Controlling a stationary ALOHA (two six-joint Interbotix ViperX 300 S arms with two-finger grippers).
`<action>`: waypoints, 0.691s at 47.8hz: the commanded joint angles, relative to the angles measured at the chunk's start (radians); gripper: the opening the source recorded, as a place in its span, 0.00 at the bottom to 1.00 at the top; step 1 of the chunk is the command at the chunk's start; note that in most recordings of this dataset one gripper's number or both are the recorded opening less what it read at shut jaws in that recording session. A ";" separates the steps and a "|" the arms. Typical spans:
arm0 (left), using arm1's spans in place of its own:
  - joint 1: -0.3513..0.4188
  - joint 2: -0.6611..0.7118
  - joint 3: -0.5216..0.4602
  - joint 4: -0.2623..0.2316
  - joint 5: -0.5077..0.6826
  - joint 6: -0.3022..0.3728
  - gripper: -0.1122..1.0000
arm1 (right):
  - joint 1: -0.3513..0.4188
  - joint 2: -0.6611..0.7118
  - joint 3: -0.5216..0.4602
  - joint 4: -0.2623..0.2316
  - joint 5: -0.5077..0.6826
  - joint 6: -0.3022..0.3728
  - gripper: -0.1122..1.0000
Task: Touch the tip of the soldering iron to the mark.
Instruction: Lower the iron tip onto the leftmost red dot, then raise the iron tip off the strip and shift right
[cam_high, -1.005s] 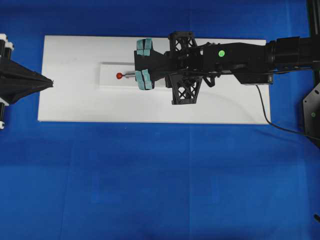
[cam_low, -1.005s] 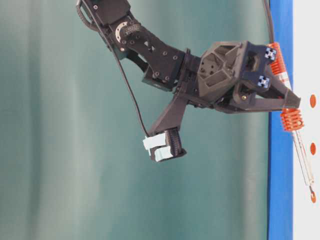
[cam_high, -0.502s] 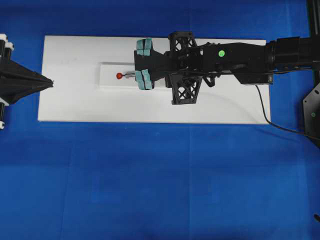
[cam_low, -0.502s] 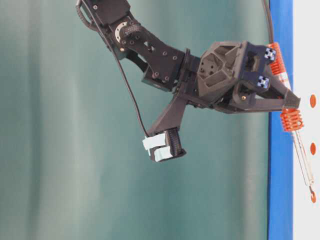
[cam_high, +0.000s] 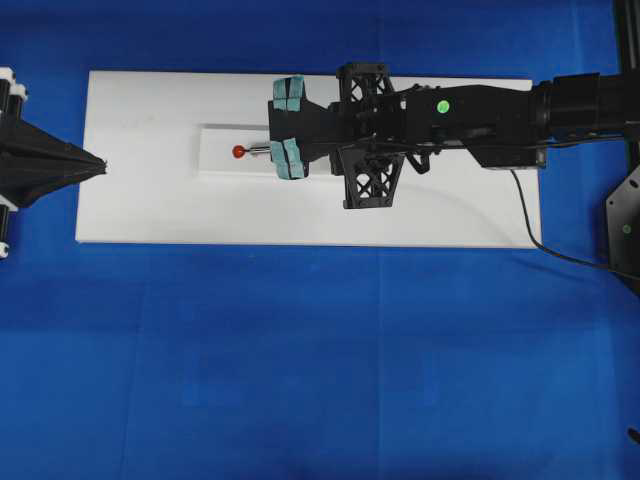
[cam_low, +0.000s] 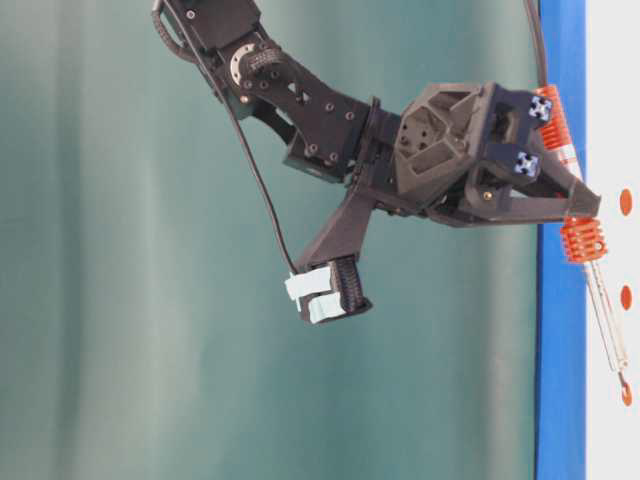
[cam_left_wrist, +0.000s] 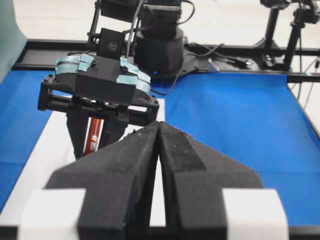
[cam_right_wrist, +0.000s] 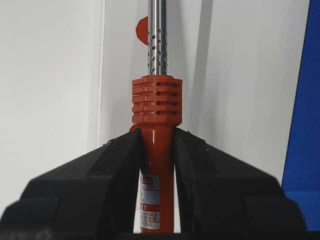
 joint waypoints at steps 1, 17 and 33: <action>-0.002 0.005 -0.009 0.000 -0.011 0.002 0.10 | 0.000 -0.017 -0.023 0.000 -0.005 -0.002 0.16; -0.002 0.005 -0.009 0.000 -0.011 0.002 0.10 | -0.002 -0.038 -0.031 -0.002 0.009 0.000 0.16; -0.002 0.005 -0.009 0.002 -0.011 0.002 0.10 | -0.002 -0.166 -0.069 -0.021 0.094 0.000 0.16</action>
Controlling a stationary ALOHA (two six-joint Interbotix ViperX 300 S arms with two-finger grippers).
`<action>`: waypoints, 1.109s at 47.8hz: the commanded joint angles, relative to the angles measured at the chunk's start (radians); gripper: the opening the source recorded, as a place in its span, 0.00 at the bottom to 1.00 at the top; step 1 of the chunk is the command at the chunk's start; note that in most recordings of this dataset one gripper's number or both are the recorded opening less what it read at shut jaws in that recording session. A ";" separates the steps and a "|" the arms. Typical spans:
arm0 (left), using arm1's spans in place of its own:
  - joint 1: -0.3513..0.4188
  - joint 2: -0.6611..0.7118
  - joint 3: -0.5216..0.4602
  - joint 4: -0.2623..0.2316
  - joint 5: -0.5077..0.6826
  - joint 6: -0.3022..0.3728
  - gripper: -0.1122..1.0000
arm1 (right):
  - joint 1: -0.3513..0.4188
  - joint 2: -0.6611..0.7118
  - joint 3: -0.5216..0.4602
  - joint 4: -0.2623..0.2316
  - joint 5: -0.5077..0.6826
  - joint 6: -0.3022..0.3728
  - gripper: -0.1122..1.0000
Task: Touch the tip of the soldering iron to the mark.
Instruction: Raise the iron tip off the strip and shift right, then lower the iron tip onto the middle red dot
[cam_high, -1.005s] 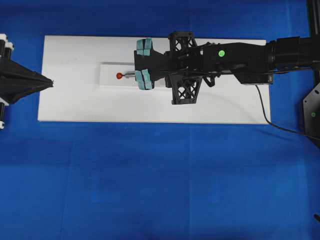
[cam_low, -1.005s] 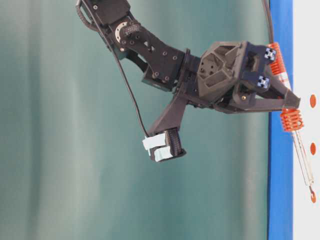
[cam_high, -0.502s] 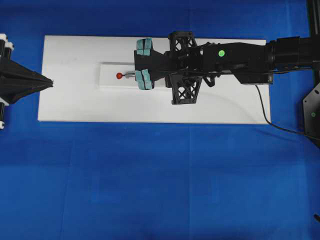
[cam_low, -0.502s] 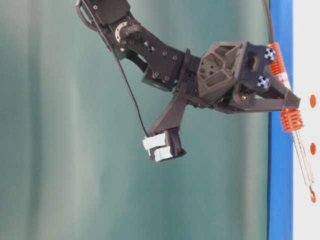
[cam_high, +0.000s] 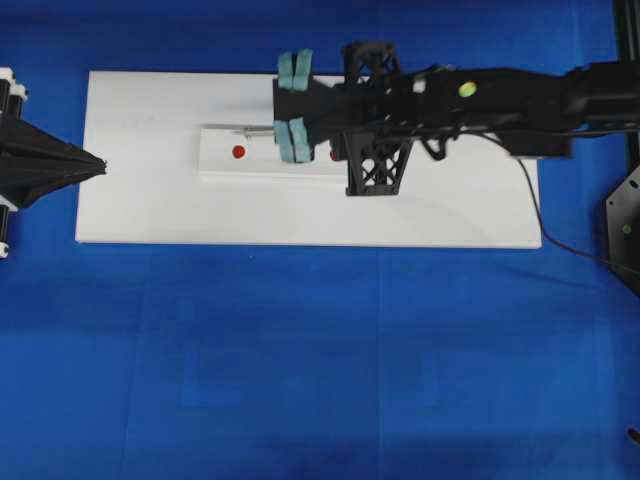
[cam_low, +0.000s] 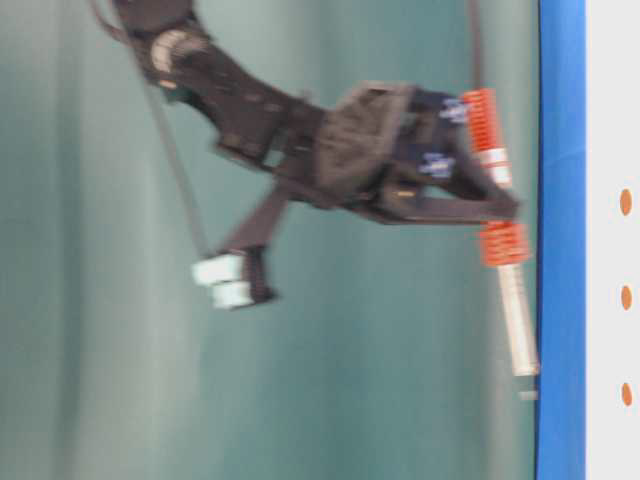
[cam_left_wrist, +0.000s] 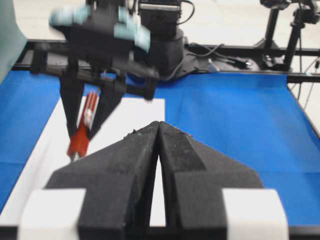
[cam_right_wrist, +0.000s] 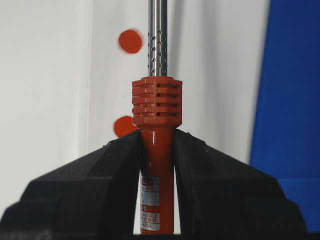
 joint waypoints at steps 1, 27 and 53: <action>-0.002 0.005 -0.011 0.000 -0.011 0.000 0.10 | -0.002 -0.069 -0.032 -0.008 0.020 0.000 0.16; -0.002 -0.006 -0.011 0.002 -0.011 0.000 0.10 | -0.005 -0.126 0.023 -0.009 0.029 0.000 0.16; -0.002 -0.006 -0.011 0.002 -0.011 0.000 0.10 | -0.009 -0.262 0.181 -0.009 0.029 0.002 0.16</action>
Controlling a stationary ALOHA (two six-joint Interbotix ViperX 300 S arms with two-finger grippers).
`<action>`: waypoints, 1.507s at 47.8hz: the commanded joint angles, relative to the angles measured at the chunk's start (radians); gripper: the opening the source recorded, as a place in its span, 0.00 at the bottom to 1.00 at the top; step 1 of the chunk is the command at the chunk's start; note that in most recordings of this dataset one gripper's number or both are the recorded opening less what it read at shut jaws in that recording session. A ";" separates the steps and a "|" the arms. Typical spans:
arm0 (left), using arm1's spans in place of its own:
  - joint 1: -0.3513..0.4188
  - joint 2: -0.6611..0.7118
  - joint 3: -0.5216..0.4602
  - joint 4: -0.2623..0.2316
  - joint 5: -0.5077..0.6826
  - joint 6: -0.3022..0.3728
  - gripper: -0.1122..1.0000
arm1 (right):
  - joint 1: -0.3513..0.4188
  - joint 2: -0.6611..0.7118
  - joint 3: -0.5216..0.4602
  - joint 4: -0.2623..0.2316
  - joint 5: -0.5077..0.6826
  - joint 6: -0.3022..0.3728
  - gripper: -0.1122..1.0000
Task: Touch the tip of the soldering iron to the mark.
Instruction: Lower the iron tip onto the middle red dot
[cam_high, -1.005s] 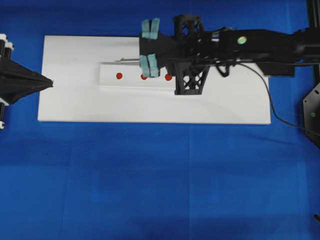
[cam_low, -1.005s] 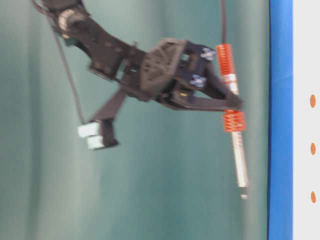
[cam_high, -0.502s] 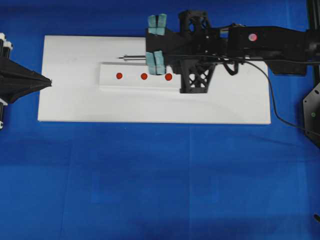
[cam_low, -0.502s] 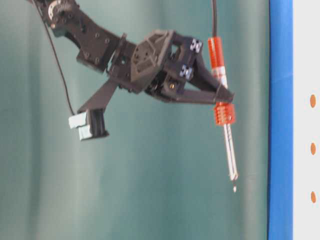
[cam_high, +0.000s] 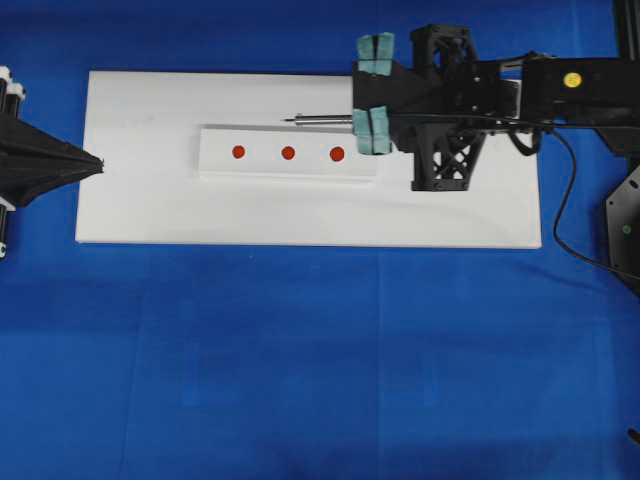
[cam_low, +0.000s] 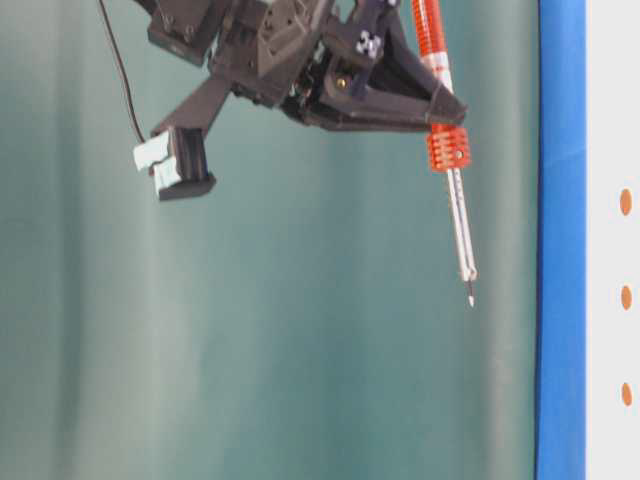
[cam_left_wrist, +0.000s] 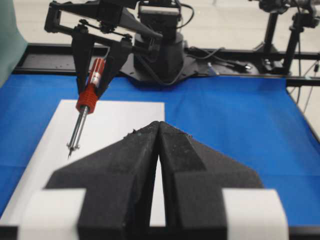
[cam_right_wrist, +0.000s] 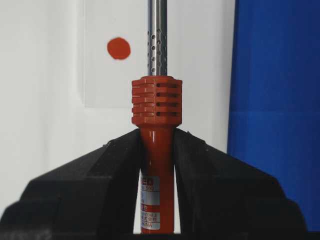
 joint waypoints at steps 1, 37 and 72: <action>-0.002 0.003 -0.011 0.000 -0.011 0.002 0.10 | -0.002 -0.029 -0.008 -0.003 -0.003 0.002 0.16; -0.002 0.003 -0.011 0.000 -0.011 0.002 0.10 | -0.002 -0.023 -0.012 -0.002 -0.003 0.003 0.16; -0.002 0.009 -0.011 0.000 -0.011 0.002 0.10 | -0.003 0.153 -0.018 0.005 -0.029 0.003 0.16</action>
